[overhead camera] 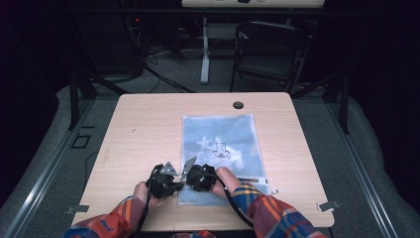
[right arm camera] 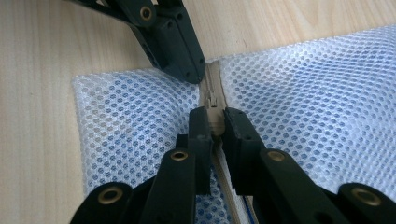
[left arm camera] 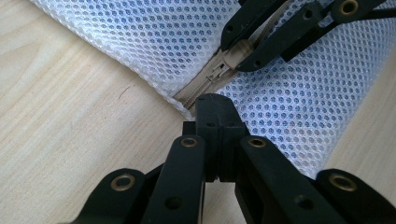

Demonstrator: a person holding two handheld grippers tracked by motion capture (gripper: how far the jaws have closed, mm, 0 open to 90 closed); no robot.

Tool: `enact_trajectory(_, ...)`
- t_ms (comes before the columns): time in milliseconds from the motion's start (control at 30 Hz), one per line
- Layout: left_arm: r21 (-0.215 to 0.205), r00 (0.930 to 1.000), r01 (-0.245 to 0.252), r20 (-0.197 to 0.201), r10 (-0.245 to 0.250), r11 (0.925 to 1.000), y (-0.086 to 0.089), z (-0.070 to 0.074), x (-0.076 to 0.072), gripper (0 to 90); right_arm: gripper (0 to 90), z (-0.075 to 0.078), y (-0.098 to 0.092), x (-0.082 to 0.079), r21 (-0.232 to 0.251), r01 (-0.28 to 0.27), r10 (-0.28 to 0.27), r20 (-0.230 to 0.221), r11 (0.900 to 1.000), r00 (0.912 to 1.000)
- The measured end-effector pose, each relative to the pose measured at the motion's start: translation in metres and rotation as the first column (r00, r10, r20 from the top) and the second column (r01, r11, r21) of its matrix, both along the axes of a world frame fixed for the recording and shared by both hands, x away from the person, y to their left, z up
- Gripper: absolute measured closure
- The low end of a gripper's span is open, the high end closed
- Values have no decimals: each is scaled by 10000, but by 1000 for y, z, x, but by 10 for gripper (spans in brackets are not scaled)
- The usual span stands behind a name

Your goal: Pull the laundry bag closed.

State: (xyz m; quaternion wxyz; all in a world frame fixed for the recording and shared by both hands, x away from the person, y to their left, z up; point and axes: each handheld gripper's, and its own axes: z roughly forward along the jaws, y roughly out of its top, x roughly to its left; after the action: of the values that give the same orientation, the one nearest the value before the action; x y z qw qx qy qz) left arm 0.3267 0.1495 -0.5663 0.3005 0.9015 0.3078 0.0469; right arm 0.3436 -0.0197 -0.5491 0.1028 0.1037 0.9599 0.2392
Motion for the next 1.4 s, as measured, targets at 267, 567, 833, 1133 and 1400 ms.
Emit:
enact_trajectory(267, 27, 10000, 23, 4, -23, 10000, 0, 0, 0, 900, 820, 3, -6, 2, -62, 12, -13, -152, 10000, 9999)
enact_trajectory(567, -136, 9999, 160, -59, -161, 9998, 3, 3, 3, 893, 818, 1, -8, 3, 135, 113, -109, -291, 9998, 9995)
enact_trajectory(833, -390, 9996, -80, 273, 90, 9992, 2, 7, 7, 870, 817, 0, -8, 5, 306, 145, -130, -491, 9994, 9987)
enact_trajectory(1133, -321, 9997, -6, 243, 14, 9995, -7, 2, 11, 899, 817, -1, -8, 5, 188, 179, -170, -447, 9997, 9989)
enact_trajectory(1400, -152, 10000, -53, -28, 52, 9999, -9, 0, 11, 900, 818, -2, -6, 5, -38, 185, -187, -430, 9998, 9989)
